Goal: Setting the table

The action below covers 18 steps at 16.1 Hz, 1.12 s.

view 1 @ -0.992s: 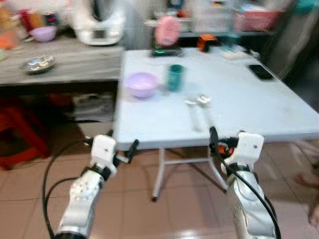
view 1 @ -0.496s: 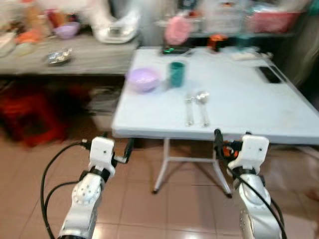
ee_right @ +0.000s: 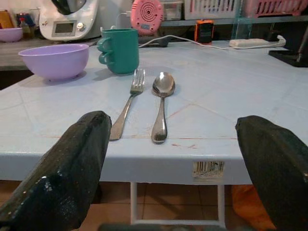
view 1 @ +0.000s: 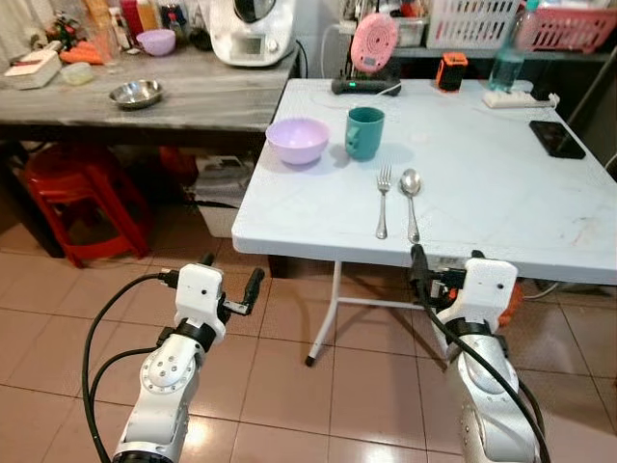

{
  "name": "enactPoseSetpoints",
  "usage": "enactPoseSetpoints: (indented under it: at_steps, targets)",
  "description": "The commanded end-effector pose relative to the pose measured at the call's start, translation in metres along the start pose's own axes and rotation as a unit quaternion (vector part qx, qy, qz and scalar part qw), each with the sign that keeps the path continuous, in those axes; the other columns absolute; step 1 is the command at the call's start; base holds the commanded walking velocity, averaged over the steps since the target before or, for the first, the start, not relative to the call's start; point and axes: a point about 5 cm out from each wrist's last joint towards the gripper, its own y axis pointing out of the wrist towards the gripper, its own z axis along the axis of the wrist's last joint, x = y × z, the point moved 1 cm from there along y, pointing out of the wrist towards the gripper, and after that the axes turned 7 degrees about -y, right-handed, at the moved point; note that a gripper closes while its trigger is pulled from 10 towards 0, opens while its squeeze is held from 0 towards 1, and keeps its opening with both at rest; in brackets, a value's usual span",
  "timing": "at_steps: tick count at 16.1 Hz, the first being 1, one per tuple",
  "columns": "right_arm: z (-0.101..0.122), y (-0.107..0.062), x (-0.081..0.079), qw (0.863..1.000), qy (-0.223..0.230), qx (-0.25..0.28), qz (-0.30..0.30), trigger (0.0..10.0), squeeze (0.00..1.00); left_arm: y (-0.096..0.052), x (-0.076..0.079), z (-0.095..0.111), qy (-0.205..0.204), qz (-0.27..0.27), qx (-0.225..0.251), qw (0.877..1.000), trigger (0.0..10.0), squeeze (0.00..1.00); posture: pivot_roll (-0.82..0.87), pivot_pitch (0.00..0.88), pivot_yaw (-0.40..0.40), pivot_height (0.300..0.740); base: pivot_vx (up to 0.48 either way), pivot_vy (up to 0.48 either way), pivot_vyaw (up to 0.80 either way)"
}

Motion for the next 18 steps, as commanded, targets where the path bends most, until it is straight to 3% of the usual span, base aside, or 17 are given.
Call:
enactPoseSetpoints:
  at_steps: [1, 14, 18]
  targets:
    - [0.0034, -0.0004, -0.0005, 1.0, -0.002, 0.008, 0.002, 10.0, 0.0, 0.001, -0.0008, 0.0046, 0.001, -0.004, 0.005, 1.0, 10.0, 0.0, 0.01, 0.0, 0.031, 0.74, 0.0, 0.0, 0.0]
    - [0.008, -0.003, -0.0046, 0.999, -0.011, 0.022, 0.02, 10.0, 0.0, 0.0054, 0.0013, 0.0076, -0.001, -0.008, 0.01, 1.0, 10.0, 0.0, 0.0, 0.0, 0.035, 0.74, 0.334, 0.0, 0.0]
    - [0.0102, -0.0031, -0.0056, 0.999, -0.013, 0.028, 0.023, 10.0, 0.0, 0.0064, 0.0022, 0.0083, -0.002, -0.01, 0.01, 1.0, 10.0, 0.0, 0.0, 0.0, 0.036, 0.74, 0.367, 0.0, 0.58]
